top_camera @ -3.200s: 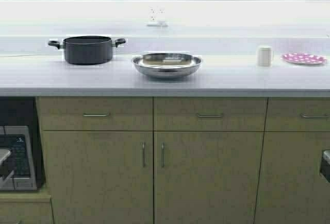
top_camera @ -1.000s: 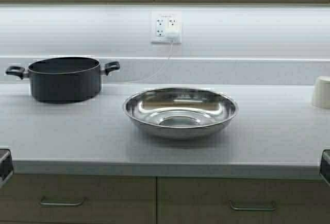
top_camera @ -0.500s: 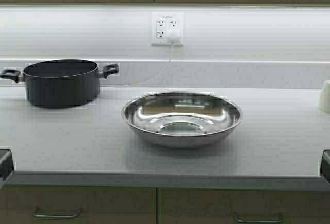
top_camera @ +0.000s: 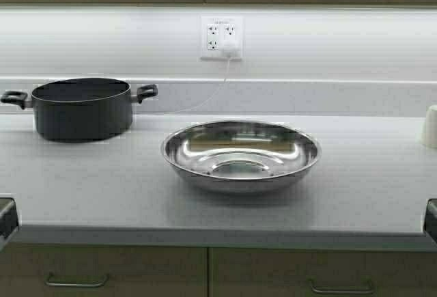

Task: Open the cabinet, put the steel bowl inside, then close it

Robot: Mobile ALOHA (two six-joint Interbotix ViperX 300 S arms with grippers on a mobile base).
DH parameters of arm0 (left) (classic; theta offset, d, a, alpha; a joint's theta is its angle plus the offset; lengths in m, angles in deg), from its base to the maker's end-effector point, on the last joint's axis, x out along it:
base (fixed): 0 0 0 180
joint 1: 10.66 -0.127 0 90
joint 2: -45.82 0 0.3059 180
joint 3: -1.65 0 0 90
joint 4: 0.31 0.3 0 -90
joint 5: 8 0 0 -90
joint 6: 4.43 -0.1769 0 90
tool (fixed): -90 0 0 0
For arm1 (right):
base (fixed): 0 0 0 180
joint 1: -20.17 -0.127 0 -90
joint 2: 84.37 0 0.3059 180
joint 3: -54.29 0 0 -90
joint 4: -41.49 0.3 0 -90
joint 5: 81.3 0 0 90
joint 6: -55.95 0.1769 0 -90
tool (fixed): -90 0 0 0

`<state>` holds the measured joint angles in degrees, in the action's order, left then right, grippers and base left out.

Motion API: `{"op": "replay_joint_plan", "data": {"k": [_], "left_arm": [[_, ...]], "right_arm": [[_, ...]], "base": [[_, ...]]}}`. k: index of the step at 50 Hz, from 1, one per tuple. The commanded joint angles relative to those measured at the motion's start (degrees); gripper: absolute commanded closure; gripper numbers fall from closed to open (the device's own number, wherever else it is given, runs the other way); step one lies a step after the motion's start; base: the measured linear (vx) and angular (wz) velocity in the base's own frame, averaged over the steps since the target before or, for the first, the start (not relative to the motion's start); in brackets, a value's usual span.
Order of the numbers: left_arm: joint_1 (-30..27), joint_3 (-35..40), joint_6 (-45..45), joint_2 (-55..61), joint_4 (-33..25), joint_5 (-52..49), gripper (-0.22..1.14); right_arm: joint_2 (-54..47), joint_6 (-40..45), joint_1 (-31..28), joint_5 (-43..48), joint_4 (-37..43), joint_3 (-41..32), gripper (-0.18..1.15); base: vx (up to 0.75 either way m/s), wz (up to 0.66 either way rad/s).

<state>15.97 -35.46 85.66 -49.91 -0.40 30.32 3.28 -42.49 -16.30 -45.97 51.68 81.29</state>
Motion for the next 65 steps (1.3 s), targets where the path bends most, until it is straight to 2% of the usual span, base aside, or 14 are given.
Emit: {"op": "replay_joint_plan", "data": {"k": [1,10,20,33,47,51,56,60,65], "left_arm": [[3.69,6.86,-2.46,6.86,-3.60,2.72,-0.10],[7.03,12.92,-8.53,16.17,-13.45,8.79,-0.10],[7.38,18.98,-11.60,22.76,-21.62,13.62,-0.10],[7.29,24.70,-12.92,27.86,-22.59,13.97,-0.10],[6.68,26.37,-13.36,30.15,-22.85,14.41,-0.08],[6.15,27.42,-13.45,31.11,-22.94,13.97,-0.03],[5.54,29.27,-13.54,31.82,-23.64,10.46,0.12],[4.57,31.90,-13.62,32.26,-23.91,4.04,0.33],[2.90,35.77,-13.62,32.78,-23.55,-5.80,0.71]], "right_arm": [[-5.10,-9.14,-2.99,3.96,12.13,-7.38,-0.05],[-10.99,-22.32,-4.57,7.47,26.81,-13.97,-0.05],[-15.29,-23.47,-4.57,7.65,28.74,-20.30,-0.05],[-19.95,-23.73,-4.48,7.21,28.92,-28.65,-0.05],[-22.41,-23.91,-4.04,6.06,29.44,-30.41,-0.01],[-23.12,-23.82,-3.52,5.62,30.06,-30.67,0.09],[-23.91,-23.82,-2.90,3.87,32.08,-31.73,0.37],[-24.52,-23.82,-1.58,0.88,33.13,-33.22,0.66],[-24.52,-23.82,0.00,-3.96,33.31,-34.45,0.97]], "base": [[0.00,0.00],[0.00,0.00],[0.00,0.00],[0.00,0.00],[0.00,0.00],[0.00,0.00],[0.00,0.00],[0.00,0.00],[-0.01,0.01]]}}
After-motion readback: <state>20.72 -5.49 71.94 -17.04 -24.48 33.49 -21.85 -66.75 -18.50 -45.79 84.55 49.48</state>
